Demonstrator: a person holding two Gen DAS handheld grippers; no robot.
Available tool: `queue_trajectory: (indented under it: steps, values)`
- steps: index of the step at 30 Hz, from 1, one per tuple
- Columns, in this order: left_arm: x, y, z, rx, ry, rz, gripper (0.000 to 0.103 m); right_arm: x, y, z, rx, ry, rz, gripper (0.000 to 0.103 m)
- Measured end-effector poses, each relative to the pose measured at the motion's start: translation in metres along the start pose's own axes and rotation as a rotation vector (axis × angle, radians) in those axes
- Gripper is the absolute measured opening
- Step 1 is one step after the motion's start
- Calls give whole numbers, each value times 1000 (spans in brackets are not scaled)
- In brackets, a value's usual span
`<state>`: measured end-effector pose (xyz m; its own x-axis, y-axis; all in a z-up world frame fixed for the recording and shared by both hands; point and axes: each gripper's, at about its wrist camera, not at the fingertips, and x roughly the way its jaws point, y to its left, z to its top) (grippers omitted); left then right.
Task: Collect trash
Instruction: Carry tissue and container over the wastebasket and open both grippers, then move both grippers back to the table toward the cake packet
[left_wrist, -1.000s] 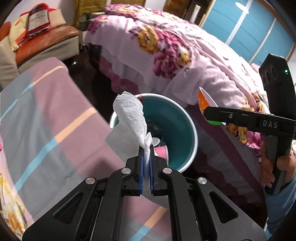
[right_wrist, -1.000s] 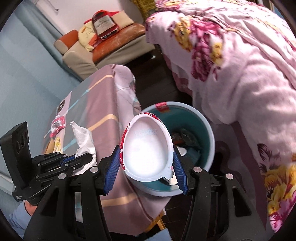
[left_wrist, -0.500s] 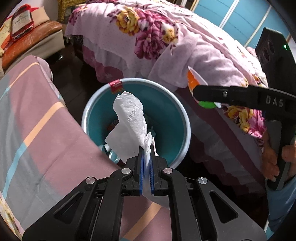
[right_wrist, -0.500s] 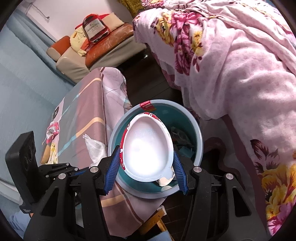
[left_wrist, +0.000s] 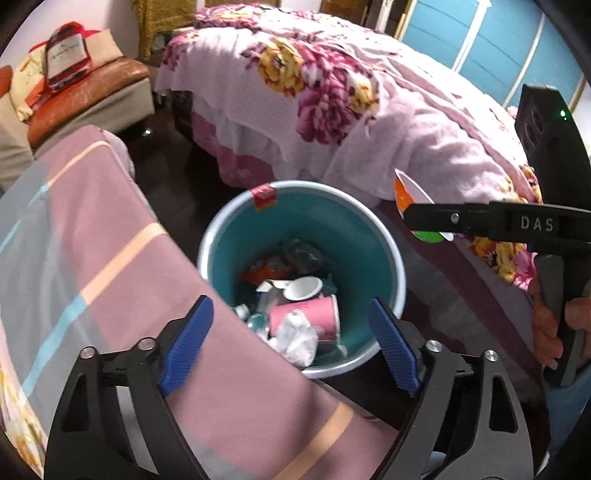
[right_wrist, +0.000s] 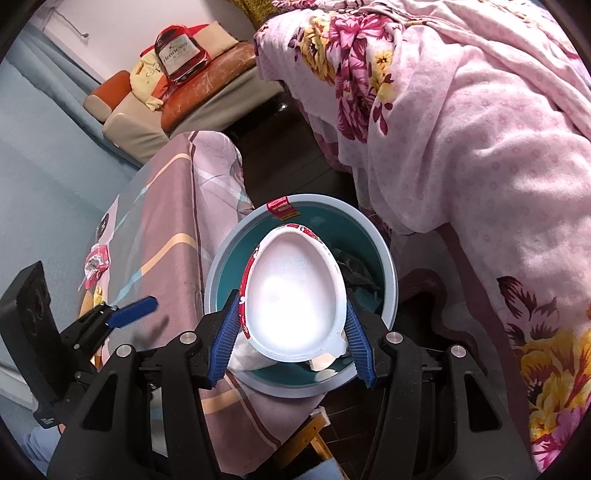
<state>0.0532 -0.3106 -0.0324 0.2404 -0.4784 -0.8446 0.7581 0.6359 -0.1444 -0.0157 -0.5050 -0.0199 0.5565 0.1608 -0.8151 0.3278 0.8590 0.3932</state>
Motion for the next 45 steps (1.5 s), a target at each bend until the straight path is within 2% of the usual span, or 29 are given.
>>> queue_trajectory:
  steps: [5, 18, 20, 23, 27, 29, 36, 45]
  values:
    - [-9, 9, -2, -15, -4, 28, 94, 7, 5, 1, -7, 20, -7, 52]
    - [-23, 47, -15, -115, -2, 31, 95, 35, 32, -1, -47, 112, -43, 52]
    - [-27, 55, -18, -133, -5, 27, 95, 38, 37, 0, -50, 118, -49, 59]
    - [-32, 66, -23, -154, -11, 26, 95, 40, 45, 1, -58, 120, -61, 61]
    - [-40, 79, -29, -185, -18, 18, 95, 41, 57, 2, -71, 119, -77, 69]
    - [-44, 87, -33, -203, -24, 14, 95, 40, 65, 2, -79, 119, -83, 75]
    - [-65, 112, -49, -250, -58, 22, 96, 35, 97, 0, -128, 120, -103, 75]
    - [-107, 154, -82, -327, -116, 58, 96, 37, 159, -12, -220, 134, -94, 76]
